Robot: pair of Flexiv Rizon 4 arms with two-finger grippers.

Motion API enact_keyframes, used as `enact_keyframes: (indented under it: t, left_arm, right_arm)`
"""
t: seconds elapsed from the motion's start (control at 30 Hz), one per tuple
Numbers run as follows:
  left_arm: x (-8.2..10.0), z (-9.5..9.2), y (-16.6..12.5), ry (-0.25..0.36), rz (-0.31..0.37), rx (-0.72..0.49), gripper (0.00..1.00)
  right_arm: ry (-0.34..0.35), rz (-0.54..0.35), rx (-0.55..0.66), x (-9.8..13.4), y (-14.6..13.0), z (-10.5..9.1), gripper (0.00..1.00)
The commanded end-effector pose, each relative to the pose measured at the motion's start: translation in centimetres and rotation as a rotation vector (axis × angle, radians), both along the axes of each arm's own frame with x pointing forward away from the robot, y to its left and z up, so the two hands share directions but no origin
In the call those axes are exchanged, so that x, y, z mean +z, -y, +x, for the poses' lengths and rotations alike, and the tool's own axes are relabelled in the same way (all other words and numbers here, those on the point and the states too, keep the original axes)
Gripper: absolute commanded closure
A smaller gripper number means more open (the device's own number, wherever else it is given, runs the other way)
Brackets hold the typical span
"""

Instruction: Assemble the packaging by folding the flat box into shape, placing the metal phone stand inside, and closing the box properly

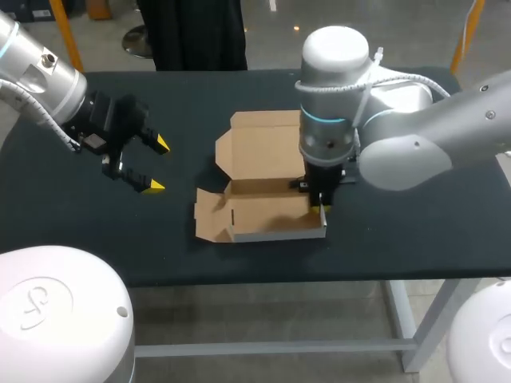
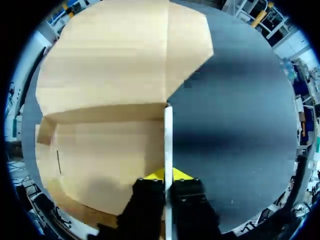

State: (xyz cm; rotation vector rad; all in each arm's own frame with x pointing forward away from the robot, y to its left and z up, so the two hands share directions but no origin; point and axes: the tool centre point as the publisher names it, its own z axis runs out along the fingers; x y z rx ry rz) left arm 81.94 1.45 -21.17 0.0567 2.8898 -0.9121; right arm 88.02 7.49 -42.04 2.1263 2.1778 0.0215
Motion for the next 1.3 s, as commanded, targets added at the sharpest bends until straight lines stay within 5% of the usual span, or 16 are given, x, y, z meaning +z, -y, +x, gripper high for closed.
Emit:
enact_keyframes:
  t: [0.03, 0.8, 1.1, 1.3]
  left_arm:
    - [0.1, 0.0, 0.0, -0.002, 0.005, 0.0, 0.0]
    - [0.1, 0.0, 0.0, -0.002, 0.005, 0.0, 0.0]
    - [0.1, 0.0, 0.0, -0.002, 0.005, 0.0, 0.0]
    - [0.1, 0.0, 0.0, -0.002, 0.005, 0.0, 0.0]
  right_arm:
    - [-0.006, -0.084, -0.012, 0.1, -0.9, 0.3, 1.0]
    - [0.03, -0.281, -0.095, 0.0, 0.0, -0.2, 1.0]
    - [0.052, -0.023, -0.016, 0.3, 0.2, -0.6, 1.0]
    - [0.069, 0.046, 0.002, 0.6, -0.1, -0.6, 1.0]
